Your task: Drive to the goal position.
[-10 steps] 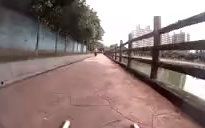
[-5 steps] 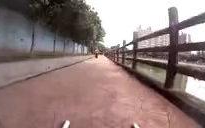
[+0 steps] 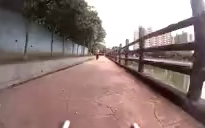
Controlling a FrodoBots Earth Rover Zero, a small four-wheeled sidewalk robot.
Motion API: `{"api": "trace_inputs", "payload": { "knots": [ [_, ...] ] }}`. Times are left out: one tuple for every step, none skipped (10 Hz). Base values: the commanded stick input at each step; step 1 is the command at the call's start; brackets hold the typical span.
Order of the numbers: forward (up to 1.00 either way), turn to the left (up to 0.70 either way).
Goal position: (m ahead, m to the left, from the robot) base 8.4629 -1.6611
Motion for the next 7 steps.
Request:
{"api": "trace_inputs", "payload": {
  "knots": [
    [1.0, 0.0],
    [1.0, 0.0],
    [1.0, 0.0],
    [1.0, 0.0],
    [1.0, 0.0],
    [1.0, 0.0],
    [1.0, 0.0]
  ]
}}
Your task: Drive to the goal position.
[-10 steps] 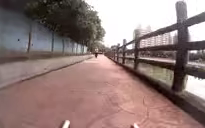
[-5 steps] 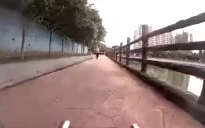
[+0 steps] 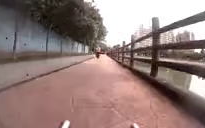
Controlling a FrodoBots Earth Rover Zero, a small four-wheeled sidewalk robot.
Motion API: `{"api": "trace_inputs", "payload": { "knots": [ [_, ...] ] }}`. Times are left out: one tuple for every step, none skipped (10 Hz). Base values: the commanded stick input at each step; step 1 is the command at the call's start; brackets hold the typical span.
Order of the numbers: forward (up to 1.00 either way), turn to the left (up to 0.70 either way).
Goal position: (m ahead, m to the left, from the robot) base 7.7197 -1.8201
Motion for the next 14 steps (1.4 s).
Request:
{"api": "trace_inputs", "payload": {
  "knots": [
    [1.0, 0.0],
    [1.0, 0.0],
    [1.0, 0.0],
    [1.0, 0.0],
    [1.0, 0.0],
    [1.0, 0.0],
    [1.0, 0.0],
    [1.0, 0.0],
    [1.0, 0.0],
    [1.0, 0.0],
    [1.0, 0.0],
    [1.0, 0.0],
    [1.0, 0.0],
    [1.0, 0.0]
  ]
}}
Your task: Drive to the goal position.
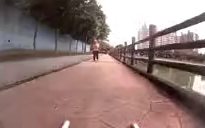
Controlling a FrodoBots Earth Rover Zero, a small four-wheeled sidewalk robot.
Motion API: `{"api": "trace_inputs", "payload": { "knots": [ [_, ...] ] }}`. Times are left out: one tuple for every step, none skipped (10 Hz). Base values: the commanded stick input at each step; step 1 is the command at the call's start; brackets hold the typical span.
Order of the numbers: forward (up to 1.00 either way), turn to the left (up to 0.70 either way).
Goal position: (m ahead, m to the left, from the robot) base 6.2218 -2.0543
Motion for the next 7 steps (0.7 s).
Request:
{"api": "trace_inputs", "payload": {
  "knots": [
    [1.0, 0.0],
    [1.0, 0.0],
    [1.0, 0.0],
    [1.0, 0.0],
    [1.0, 0.0],
    [1.0, 0.0],
    [1.0, 0.0]
  ]
}}
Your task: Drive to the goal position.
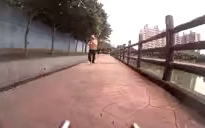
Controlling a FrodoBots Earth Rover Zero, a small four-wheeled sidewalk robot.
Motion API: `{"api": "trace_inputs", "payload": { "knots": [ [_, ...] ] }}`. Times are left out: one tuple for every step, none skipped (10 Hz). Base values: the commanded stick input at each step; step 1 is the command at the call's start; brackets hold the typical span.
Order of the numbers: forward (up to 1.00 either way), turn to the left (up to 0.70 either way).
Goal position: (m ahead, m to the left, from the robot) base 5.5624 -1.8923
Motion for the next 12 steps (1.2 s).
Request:
{"api": "trace_inputs", "payload": {
  "knots": [
    [1.0, 0.0],
    [1.0, 0.0],
    [1.0, 0.0],
    [1.0, 0.0],
    [1.0, 0.0],
    [1.0, 0.0],
    [1.0, 0.0],
    [1.0, 0.0],
    [1.0, 0.0],
    [1.0, 0.0],
    [1.0, 0.0],
    [1.0, 0.0]
  ]
}}
